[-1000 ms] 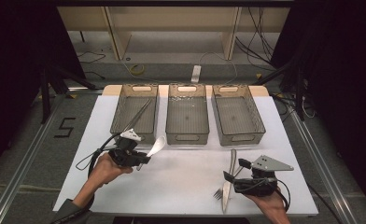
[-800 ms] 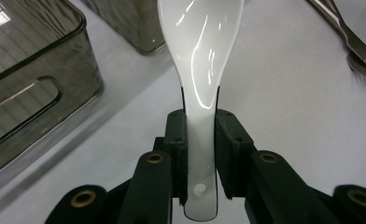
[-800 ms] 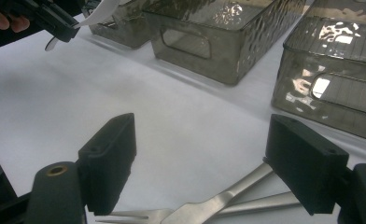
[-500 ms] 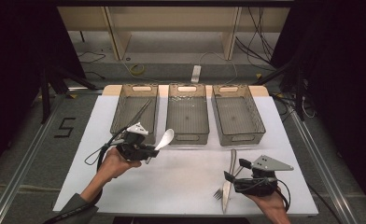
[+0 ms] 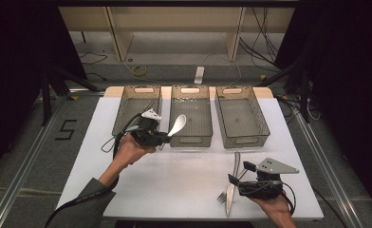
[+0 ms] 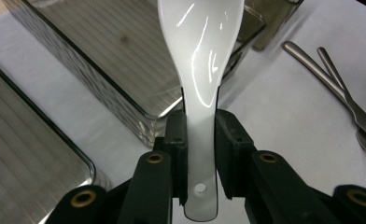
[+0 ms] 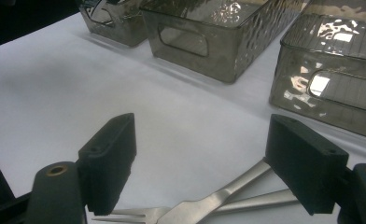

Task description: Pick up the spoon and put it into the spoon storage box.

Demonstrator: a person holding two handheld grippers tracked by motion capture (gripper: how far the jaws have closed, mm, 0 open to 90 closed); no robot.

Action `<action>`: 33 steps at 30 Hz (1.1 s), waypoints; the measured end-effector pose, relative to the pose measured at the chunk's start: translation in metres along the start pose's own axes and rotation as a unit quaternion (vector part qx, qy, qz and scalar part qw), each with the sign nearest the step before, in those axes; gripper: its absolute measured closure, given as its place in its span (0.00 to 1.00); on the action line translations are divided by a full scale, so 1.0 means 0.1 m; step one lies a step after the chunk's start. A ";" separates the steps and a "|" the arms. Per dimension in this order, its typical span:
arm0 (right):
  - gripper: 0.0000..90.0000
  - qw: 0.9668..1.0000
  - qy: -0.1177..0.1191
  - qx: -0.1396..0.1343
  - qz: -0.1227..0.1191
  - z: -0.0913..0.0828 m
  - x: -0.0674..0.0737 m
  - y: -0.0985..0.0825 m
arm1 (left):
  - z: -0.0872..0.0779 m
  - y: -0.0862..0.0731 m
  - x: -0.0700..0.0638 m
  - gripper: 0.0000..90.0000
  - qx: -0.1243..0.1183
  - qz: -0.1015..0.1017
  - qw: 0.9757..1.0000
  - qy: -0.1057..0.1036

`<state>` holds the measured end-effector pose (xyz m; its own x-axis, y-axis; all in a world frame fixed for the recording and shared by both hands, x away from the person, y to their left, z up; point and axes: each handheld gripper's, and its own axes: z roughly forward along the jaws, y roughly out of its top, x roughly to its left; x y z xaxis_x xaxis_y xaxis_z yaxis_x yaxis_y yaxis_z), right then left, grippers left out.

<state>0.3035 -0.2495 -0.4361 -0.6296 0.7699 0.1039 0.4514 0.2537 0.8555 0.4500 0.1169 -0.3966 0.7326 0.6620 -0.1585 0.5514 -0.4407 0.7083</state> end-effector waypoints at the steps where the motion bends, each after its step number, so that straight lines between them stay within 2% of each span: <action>1: 0.28 1.000 0.000 -0.001 0.001 0.00 0.00 0.00 | 0.00 0.03 0.03 0.84 -0.002 -0.003 1.000 0.002; 3: 0.28 1.000 0.001 0.000 0.000 0.00 0.00 0.00 | 0.02 0.10 0.09 0.84 -0.005 -0.011 1.000 0.004; 12: 0.28 1.000 0.000 0.000 0.002 0.00 0.00 0.00 | 0.07 0.31 0.21 0.84 -0.018 -0.021 0.999 0.021; 14: 0.28 1.000 0.001 0.000 0.000 0.00 0.00 0.00 | 0.09 0.35 0.22 0.84 -0.027 -0.030 0.999 0.016; 17: 0.28 1.000 0.001 0.000 0.003 0.00 0.00 0.00 | 0.12 0.40 0.23 0.84 -0.026 -0.030 0.999 0.019; 24: 0.28 1.000 0.001 0.000 0.002 0.00 0.00 0.00 | 0.25 0.45 0.25 0.84 -0.022 -0.037 0.999 0.023; 29: 0.28 1.000 0.002 0.000 0.001 0.00 0.00 0.00 | 0.32 0.46 0.30 0.84 -0.028 -0.057 0.998 0.021; 33: 0.28 1.000 0.002 0.000 0.002 0.00 0.00 0.00 | 0.34 0.49 0.29 0.84 -0.031 -0.057 0.998 0.018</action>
<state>0.3037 -0.2499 -0.4364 -0.6305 0.7684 0.1102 0.4541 0.2500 0.8551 0.5120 0.0942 -0.3897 0.6502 0.7283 -0.2164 0.6045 -0.3233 0.7280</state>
